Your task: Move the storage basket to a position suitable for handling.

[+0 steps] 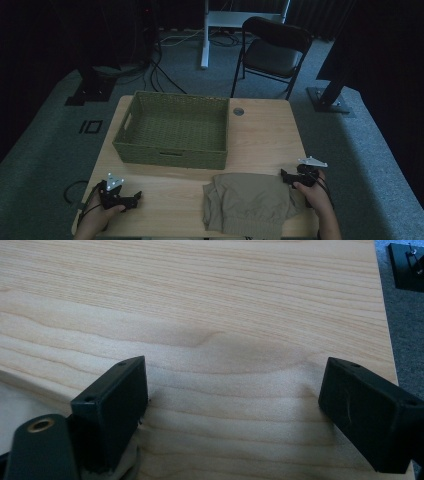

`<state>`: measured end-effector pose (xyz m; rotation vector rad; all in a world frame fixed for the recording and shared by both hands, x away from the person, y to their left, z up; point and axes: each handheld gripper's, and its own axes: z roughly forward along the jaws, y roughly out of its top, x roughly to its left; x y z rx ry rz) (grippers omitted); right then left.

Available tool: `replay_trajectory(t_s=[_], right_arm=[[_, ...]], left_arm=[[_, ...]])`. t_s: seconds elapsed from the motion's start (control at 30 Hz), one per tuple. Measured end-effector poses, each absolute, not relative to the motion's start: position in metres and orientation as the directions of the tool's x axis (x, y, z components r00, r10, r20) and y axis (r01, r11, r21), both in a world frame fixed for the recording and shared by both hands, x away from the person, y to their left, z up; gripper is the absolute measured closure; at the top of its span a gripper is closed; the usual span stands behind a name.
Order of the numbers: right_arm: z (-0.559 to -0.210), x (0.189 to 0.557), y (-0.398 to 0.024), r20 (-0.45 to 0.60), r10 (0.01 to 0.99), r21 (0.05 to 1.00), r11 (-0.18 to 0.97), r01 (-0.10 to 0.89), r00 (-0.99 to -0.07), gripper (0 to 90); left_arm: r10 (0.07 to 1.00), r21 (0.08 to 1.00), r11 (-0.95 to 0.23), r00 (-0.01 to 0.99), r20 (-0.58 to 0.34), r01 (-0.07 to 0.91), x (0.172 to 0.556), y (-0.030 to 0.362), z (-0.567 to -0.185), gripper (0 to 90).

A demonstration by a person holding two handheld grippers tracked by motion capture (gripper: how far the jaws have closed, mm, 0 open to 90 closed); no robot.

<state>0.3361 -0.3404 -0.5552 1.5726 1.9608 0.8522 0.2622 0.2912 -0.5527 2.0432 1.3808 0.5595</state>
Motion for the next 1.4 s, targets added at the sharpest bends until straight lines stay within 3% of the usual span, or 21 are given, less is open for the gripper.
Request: replay_trajectory(t_s=[0.5,0.6,1.4], right_arm=[[-0.553,0.344,-0.339,0.058,0.968,0.728,0.127,0.674,-0.245,12.8],[-0.551,0.346,-0.337,0.015,0.968,0.723,0.163,0.671,-0.251,13.0],[-0.5,0.36,-0.302,0.027,0.951,0.777,0.174,0.606,-0.308,12.9]], left_arm=[[0.905,0.701,-0.284,0.425,-0.029,0.654,0.265,0.298,-0.548,0.8],[0.904,0.699,-0.288,0.426,-0.027,0.654,0.267,0.299,-0.547,0.8],[0.907,0.735,-0.289,0.422,0.004,0.614,0.284,0.311,-0.517,0.8]])
